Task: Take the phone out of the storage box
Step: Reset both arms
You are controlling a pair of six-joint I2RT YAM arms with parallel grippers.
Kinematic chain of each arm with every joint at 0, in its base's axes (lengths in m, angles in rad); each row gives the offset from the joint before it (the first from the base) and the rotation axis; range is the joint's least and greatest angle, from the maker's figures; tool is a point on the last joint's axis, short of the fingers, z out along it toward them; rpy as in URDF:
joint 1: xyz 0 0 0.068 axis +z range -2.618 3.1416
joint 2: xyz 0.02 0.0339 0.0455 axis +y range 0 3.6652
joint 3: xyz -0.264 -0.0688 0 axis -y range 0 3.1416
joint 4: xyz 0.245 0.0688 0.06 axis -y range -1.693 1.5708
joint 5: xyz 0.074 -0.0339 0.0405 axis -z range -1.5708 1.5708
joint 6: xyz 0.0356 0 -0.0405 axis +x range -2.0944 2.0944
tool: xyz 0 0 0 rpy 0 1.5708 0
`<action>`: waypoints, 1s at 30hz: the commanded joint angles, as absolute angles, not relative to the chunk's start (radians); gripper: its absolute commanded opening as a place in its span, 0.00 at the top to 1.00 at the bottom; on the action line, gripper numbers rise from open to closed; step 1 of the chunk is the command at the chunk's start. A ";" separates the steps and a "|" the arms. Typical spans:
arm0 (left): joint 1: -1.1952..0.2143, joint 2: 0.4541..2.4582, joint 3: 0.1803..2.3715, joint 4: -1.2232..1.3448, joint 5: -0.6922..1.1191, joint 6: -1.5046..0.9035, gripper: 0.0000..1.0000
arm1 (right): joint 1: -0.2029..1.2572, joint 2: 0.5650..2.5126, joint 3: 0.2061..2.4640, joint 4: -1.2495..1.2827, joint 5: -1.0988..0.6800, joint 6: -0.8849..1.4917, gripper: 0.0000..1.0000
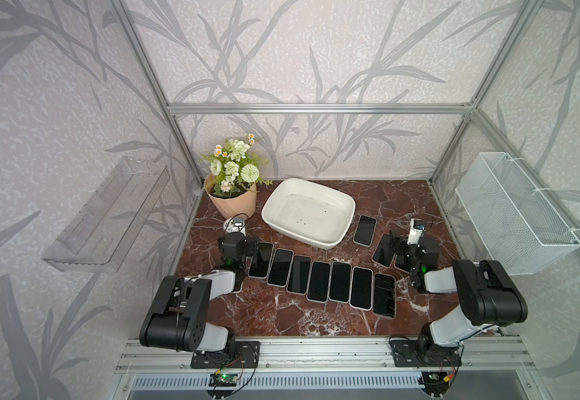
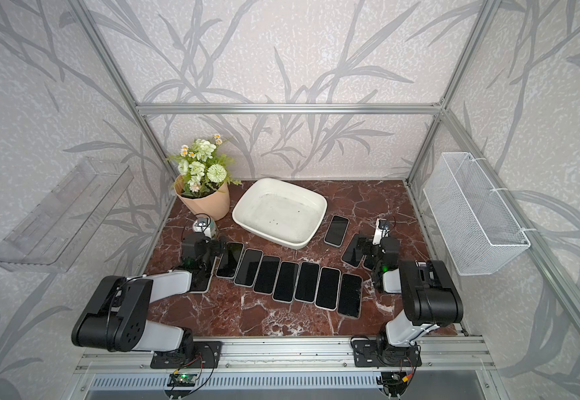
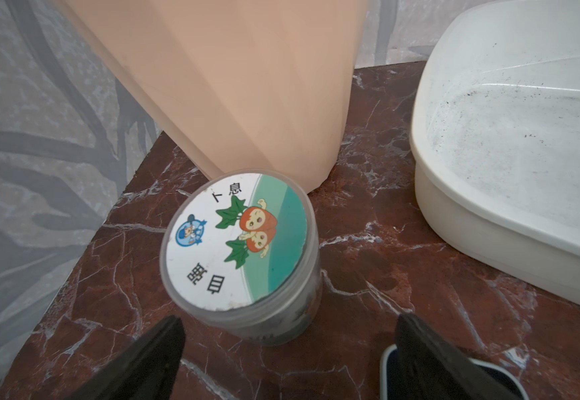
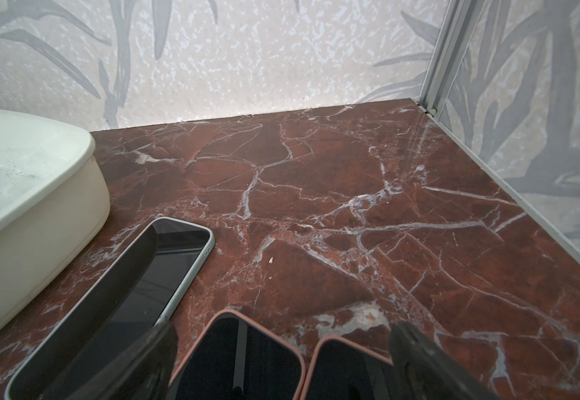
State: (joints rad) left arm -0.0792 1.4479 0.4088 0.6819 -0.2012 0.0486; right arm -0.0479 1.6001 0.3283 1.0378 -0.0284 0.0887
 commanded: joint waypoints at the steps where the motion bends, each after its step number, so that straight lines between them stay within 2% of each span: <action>1: -0.051 1.483 0.379 0.840 -0.165 0.034 0.00 | -0.049 1.580 0.350 1.017 -0.038 0.081 0.01; 4: -0.050 1.544 0.351 0.966 -0.200 0.019 0.00 | -0.049 1.581 0.353 1.008 -0.043 0.078 0.01; 7: -0.020 1.520 0.409 0.810 -0.191 -0.017 0.00 | -0.050 1.581 0.356 1.004 -0.043 0.077 0.01; 30: -0.011 1.519 0.409 0.814 -0.168 -0.016 0.00 | -0.034 1.580 0.373 0.968 -0.041 0.056 0.01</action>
